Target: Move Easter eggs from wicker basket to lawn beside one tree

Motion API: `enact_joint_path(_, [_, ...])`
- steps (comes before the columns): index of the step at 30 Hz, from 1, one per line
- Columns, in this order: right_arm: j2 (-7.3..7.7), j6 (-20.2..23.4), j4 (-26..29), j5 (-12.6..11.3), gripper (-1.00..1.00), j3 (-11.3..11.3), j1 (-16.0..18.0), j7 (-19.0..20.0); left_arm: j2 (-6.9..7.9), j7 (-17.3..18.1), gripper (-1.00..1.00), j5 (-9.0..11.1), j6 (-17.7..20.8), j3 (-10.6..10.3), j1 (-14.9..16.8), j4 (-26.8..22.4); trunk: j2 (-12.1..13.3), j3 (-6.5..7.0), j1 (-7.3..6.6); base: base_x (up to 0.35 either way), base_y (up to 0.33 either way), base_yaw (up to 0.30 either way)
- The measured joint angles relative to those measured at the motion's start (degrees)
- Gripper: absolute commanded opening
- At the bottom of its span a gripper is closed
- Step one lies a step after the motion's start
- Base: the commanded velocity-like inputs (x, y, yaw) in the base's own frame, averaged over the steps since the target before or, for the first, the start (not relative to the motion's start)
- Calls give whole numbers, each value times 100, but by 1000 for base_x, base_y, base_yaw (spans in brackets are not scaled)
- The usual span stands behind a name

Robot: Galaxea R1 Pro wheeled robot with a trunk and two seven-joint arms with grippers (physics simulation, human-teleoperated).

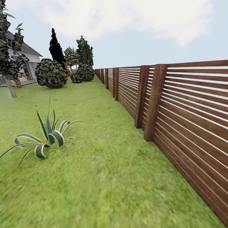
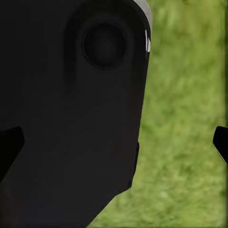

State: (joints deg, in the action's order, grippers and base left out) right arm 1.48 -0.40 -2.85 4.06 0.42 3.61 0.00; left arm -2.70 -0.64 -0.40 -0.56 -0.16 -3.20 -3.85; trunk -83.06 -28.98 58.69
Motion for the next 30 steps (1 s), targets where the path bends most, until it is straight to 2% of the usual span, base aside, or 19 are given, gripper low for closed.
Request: enact_joint_path(30, [0,0,0,-8,100,0,0,0,-2,0,100,0,0,0,5,0,0,0,0,335,0,0])
